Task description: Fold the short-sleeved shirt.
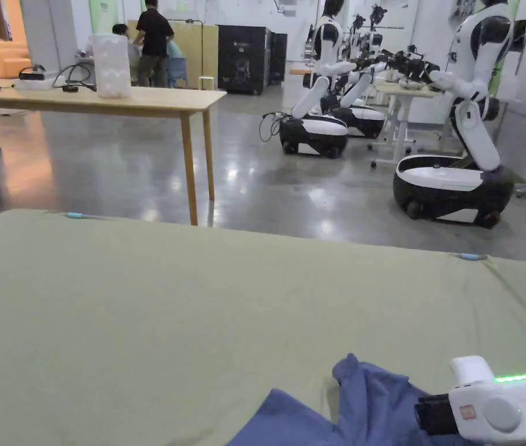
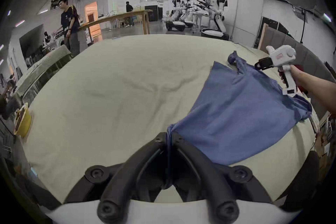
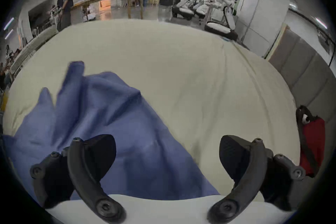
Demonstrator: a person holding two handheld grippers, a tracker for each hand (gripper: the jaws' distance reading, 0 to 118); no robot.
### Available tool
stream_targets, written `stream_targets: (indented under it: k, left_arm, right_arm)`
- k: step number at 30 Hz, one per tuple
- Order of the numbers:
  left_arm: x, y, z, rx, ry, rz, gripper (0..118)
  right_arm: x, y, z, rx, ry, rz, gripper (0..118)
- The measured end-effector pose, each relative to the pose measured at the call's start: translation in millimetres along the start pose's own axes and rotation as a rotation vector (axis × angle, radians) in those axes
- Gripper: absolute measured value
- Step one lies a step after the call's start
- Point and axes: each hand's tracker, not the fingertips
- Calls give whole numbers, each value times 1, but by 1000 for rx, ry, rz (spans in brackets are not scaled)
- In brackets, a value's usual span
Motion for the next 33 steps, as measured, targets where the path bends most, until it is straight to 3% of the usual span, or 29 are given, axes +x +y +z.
stream_targets:
  k: [1,2,3,4,6,9,11,14,19,20,24,33]
  left_arm:
    - [-2,2,-2,-3,2,0,2]
    - [-1,3,-3,-7,3,3,2]
    - [1,3,-3,-7,7,4,2]
    - [3,3,-3,-5,13,5,2]
    - [1,3,-5,-8,5,8,2]
    - [4,-1,-6,-3,15,-10,2]
    - [5,-7,-3,2,25,2,2]
    - [1,-11,1,17,-21,52,2]
    - [-2,26,18,137,-36,95,2]
    - [-3,36,23,160,-44,102,1]
    - [1,102,57,278,-61,60,1]
    - [18,277,119,514,14,-69,1]
  right_arm:
    - [-2,-3,-8,-51,17,0,111]
    - [-4,-6,-12,-113,22,-15,98]
    - [-6,-9,-1,-75,76,-76,84]
    - [-12,-10,19,-9,17,-86,69]
    - [-19,-9,30,-18,28,-69,3]
    - [-16,-14,50,-2,125,-111,3]
    - [-17,-20,79,79,108,-144,3]
    - [-18,-37,133,179,189,-200,3]
    - [-19,-53,247,360,116,-122,3]
    - [-7,-52,254,374,90,-159,3]
    - [29,-24,318,495,76,-122,3]
    - [91,57,457,762,-57,-126,3]
